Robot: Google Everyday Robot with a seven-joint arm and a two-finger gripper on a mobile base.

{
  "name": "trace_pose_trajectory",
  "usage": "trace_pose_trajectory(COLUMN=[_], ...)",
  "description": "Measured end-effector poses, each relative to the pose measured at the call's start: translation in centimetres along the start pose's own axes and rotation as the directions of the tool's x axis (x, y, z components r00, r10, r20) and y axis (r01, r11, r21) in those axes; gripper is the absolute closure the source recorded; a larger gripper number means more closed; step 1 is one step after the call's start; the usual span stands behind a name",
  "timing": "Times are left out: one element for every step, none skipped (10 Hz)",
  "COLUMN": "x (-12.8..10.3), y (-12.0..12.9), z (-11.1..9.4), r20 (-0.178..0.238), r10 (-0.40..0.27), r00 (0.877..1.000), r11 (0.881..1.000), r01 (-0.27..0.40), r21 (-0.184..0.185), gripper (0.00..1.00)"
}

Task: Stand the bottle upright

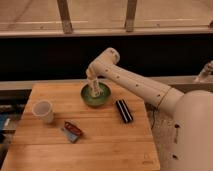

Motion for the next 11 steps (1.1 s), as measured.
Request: trace_pose_trajectory(x=[0.2,0.5,0.8,0.8,1.0,1.1,1.1,1.0,0.9,1.0,1.0], y=[0.1,-0.2,-0.4,-0.2,-0.2,-0.5,-0.6,-0.4,-0.4,-0.5,-0.5], z=[0.4,0.2,0.0,-0.1,-0.3,-0.5,-0.6,-0.7,-0.8,-0.8,-0.8], r20=[0.003,0.003,0.002,0.001,-0.001,-0.002,-0.004,-0.005,-0.005,-0.005,-0.004], r10=[0.004,0.012,0.016,0.019,0.026,0.03,0.029,0.027,0.026,0.027,0.027], r00=[1.0,1.0,1.0,1.0,1.0,1.0,1.0,1.0,1.0,1.0,1.0], r11=[1.0,1.0,1.0,1.0,1.0,0.999,0.999,1.0,1.0,1.0,1.0], r01=[-0.004,-0.012,-0.016,-0.019,-0.026,-0.03,-0.029,-0.027,-0.027,-0.027,-0.027], r21=[-0.01,-0.011,-0.011,-0.015,-0.017,-0.015,-0.012,-0.012,-0.011,-0.01,-0.01], gripper=[0.73,0.62,0.53,0.42,0.34,0.3,0.3,0.3,0.3,0.3,0.3])
